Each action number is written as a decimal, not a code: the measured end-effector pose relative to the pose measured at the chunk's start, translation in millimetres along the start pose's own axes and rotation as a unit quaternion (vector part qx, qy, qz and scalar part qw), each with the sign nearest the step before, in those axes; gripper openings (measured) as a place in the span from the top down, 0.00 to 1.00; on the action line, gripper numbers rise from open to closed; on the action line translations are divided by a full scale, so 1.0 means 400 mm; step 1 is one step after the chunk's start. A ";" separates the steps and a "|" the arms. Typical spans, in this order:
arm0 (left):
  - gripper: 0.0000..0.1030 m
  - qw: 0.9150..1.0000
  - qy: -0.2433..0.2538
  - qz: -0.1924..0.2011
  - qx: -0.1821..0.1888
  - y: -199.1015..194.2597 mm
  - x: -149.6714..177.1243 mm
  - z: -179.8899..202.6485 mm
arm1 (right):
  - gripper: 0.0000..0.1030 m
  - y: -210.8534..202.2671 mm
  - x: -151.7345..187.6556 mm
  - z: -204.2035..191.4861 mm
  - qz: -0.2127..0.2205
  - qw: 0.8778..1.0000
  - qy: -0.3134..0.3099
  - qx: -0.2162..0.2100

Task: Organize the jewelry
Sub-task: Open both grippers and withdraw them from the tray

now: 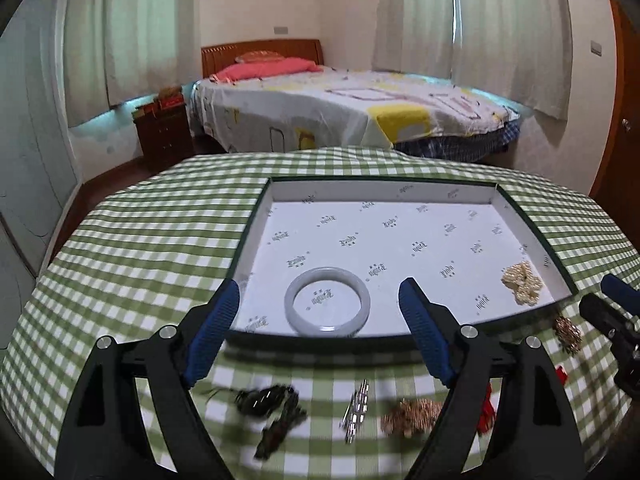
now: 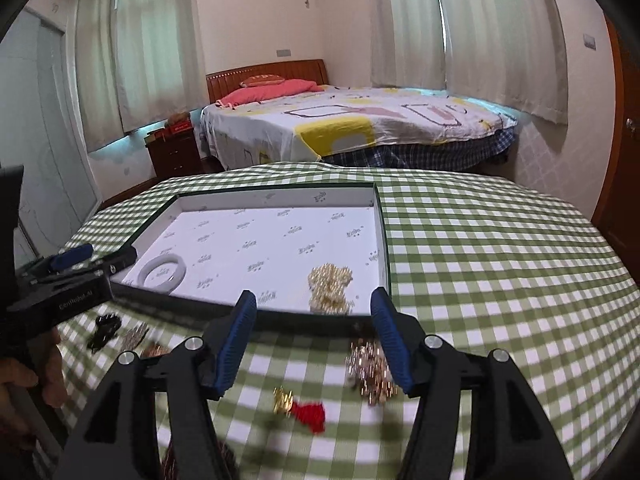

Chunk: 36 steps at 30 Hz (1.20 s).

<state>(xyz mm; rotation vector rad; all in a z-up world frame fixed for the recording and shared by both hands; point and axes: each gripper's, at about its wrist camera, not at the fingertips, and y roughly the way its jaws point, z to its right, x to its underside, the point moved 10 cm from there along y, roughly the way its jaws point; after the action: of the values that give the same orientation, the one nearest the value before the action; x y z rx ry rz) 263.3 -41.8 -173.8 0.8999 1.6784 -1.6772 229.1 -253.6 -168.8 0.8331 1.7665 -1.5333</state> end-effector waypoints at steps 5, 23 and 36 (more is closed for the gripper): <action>0.22 1.000 -0.009 0.008 -0.005 -0.059 0.027 -0.015 | 0.43 -0.044 0.037 -0.023 0.006 1.000 -0.010 -0.005; 0.22 0.999 -0.028 0.000 -0.027 -0.211 0.178 -0.081 | 0.43 -0.115 0.189 -0.137 -0.022 0.998 -0.031 -0.044; 0.22 0.999 -0.032 -0.004 -0.028 -0.231 0.211 -0.089 | 0.31 -0.079 0.240 -0.168 -0.063 0.997 -0.042 -0.035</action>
<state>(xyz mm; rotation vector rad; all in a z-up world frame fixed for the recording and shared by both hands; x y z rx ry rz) 140.6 0.5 -185.5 0.8065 1.6801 -1.6392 142.6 -185.7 -220.6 0.6244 1.8290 -1.5534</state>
